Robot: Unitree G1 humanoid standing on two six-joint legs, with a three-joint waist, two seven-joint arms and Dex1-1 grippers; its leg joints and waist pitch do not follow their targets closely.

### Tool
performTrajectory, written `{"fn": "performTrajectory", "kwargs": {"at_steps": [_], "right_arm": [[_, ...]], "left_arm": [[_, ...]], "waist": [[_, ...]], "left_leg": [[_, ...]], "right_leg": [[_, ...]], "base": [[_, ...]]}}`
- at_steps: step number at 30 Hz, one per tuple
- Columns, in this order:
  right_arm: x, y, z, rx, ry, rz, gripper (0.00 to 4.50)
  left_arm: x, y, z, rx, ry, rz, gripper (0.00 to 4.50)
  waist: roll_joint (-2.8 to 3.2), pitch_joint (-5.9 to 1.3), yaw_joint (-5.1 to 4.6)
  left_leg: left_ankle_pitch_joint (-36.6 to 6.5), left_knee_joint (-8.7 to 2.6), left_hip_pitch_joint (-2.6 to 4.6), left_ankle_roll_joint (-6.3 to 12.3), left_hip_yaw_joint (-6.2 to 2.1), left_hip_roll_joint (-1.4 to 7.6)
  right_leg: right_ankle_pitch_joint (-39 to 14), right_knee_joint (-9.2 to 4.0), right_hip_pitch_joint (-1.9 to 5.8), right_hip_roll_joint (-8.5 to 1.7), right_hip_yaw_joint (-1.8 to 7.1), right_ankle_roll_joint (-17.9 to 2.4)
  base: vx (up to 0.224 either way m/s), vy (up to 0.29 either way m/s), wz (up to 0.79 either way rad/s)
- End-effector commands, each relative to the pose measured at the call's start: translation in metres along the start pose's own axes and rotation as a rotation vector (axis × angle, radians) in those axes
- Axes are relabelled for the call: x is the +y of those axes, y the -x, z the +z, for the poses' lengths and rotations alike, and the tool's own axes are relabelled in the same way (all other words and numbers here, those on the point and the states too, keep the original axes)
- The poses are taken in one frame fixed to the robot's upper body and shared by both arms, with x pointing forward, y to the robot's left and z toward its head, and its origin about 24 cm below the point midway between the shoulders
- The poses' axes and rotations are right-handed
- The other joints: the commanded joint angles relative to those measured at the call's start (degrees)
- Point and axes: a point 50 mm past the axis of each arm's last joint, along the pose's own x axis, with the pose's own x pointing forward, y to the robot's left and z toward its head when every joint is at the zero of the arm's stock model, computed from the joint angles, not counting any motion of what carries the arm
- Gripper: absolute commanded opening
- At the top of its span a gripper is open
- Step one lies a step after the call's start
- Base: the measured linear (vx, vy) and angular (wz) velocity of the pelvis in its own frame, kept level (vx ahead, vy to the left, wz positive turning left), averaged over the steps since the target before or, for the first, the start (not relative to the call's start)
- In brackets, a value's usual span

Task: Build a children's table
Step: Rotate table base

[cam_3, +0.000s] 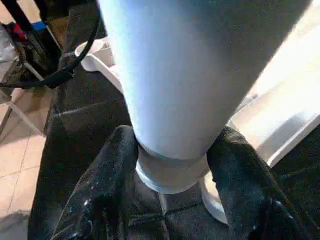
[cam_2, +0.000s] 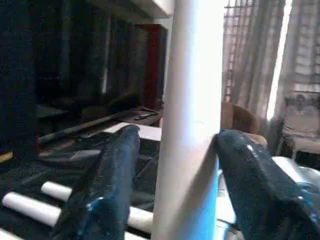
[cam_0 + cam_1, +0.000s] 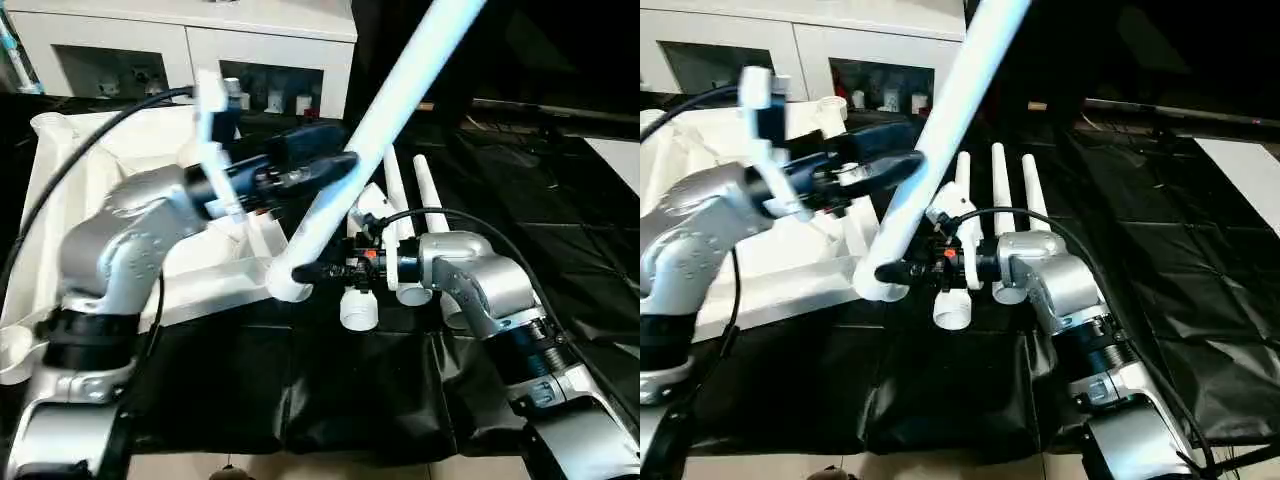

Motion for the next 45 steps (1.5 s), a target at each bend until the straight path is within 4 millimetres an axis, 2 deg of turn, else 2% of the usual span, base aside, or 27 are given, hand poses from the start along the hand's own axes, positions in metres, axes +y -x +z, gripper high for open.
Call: {"fn": "performTrajectory", "kwargs": {"at_steps": [1,3,4,7,10,12,14,19,24,30,31,32,33,37,45], "right_arm": [[0.002,0.001,0.010,0.001,0.049,0.005,1.88],[0.002,0.000,0.008,0.018,0.051,-0.001,1.88],[0.002,0.000,0.008,0.018,0.051,-0.001,1.88],[0.001,-0.001,0.004,0.050,0.052,-0.011,1.88],[0.001,-0.001,0.003,0.059,0.052,-0.013,1.88],[0.001,-0.001,0.003,0.064,0.052,-0.015,1.88],[0.000,-0.001,0.003,0.066,0.052,-0.015,1.88],[0.000,-0.001,0.002,0.069,0.053,-0.014,1.88],[0.001,-0.002,0.002,0.068,0.056,-0.015,1.88],[-0.003,-0.003,0.009,0.012,0.068,-0.061,1.88],[-0.007,-0.001,0.018,-0.061,0.032,-0.085,2.22],[-0.007,-0.001,0.019,-0.070,0.026,-0.087,2.22],[-0.007,-0.001,0.019,-0.070,0.026,-0.087,2.43],[-0.010,0.006,0.032,-0.150,-0.011,-0.112,2.81],[-0.012,0.016,0.044,-0.268,-0.123,-0.089,2.83]], "left_arm": [[0.002,-0.005,0.000,0.024,-0.014,0.026,3.19],[-0.006,-0.011,-0.003,0.015,0.014,-0.020,3.39],[-0.006,-0.011,-0.003,0.015,0.014,-0.020,3.09],[-0.020,-0.014,-0.008,0.030,0.061,-0.113,3.00],[-0.024,-0.014,-0.010,0.043,0.070,-0.141,2.50],[-0.025,-0.013,-0.012,0.057,0.069,-0.140,2.50],[-0.024,-0.012,-0.012,0.058,0.069,-0.136,2.16],[-0.023,-0.011,-0.010,0.048,0.077,-0.124,1.89],[-0.023,-0.011,-0.009,0.044,0.080,-0.110,1.83],[-0.014,-0.010,-0.001,-0.013,0.086,-0.043,1.83],[-0.008,-0.008,0.005,-0.038,0.084,0.005,1.82],[-0.007,-0.008,0.006,-0.041,0.084,0.013,1.82],[-0.007,-0.008,0.006,-0.041,0.084,0.013,1.82],[0.015,-0.001,0.017,-0.096,0.105,0.201,1.81],[0.036,0.012,0.018,-0.149,0.232,0.392,1.74]], "waist": [[0.93,-4.10,0.12],[0.87,-4.10,0.11],[0.85,-4.13,0.12],[0.75,-4.18,0.15],[0.85,-4.10,0.13],[0.74,-4.06,0.09],[0.78,-4.04,0.10],[0.82,-4.11,0.09],[0.88,-4.04,0.11],[0.90,-4.05,0.04],[0.88,-4.09,0.07],[0.95,-4.12,0.03],[0.94,-4.11,0.04],[0.96,-4.16,0.13],[0.97,-4.41,0.27]], "left_leg": [[-5.98,-2.96,0.48,-0.82,-0.95,2.95],[-5.54,-2.90,0.44,-0.82,-0.92,2.95],[-5.15,-2.86,0.40,-0.67,-0.91,2.92],[-4.64,-2.83,0.38,-0.52,-0.96,2.98],[-5.14,-2.81,0.40,-0.34,-0.89,2.89],[-5.58,-2.83,0.35,-0.43,-0.92,2.86],[-5.82,-2.82,0.46,-0.53,-0.90,2.93],[-5.44,-2.77,0.39,-0.56,-0.94,2.92],[-6.40,-2.80,0.42,-0.87,-0.96,2.95],[-7.25,-2.77,0.48,-1.33,-0.95,2.98],[-7.11,-2.76,0.49,-1.22,-0.94,2.95],[-7.18,-2.73,0.46,-1.18,-0.95,2.93],[-7.35,-2.75,0.53,-1.11,-0.97,2.89],[-6.87,-2.65,0.59,-1.36,-0.97,2.86],[-5.09,-2.43,0.35,-0.58,-1.07,2.92]], "right_leg": [[-1.20,-3.60,3.31,-4.97,3.39,-10.51],[-0.44,-3.52,3.35,-5.00,3.40,-10.83],[0.22,-3.43,3.35,-4.98,3.39,-11.05],[0.95,-3.24,3.43,-5.04,3.34,-11.44],[0.40,-3.44,3.40,-4.93,3.36,-11.36],[-0.90,-3.52,3.45,-4.98,3.37,-10.94],[-1.78,-3.61,3.32,-4.98,3.40,-10.66],[-0.67,-3.44,3.35,-4.95,3.36,-10.88],[-2.10,-3.54,3.28,-4.98,3.35,-10.80],[-3.08,-3.66,3.17,-5.06,3.37,-10.75],[-2.93,-3.64,3.19,-5.02,3.39,-10.76],[-2.74,-3.55,3.19,-4.97,3.39,-10.87],[-3.11,-3.67,3.16,-4.97,3.34,-10.82],[-2.03,-3.49,3.10,-4.90,3.35,-10.61],[1.21,-3.21,3.25,-5.00,3.20,-11.40]], "base": [[0.000,0.000,0.00],[0.000,0.000,0.00],[0.000,0.000,0.00],[0.000,0.000,0.00],[0.000,0.000,0.00],[0.000,0.000,0.00],[0.000,0.000,0.00],[0.000,0.000,0.00],[0.000,0.000,0.00],[0.000,0.000,0.00],[0.000,0.000,0.00],[0.000,0.000,0.00],[0.000,0.000,0.00],[0.000,0.000,0.00],[0.000,0.000,0.00]]}}
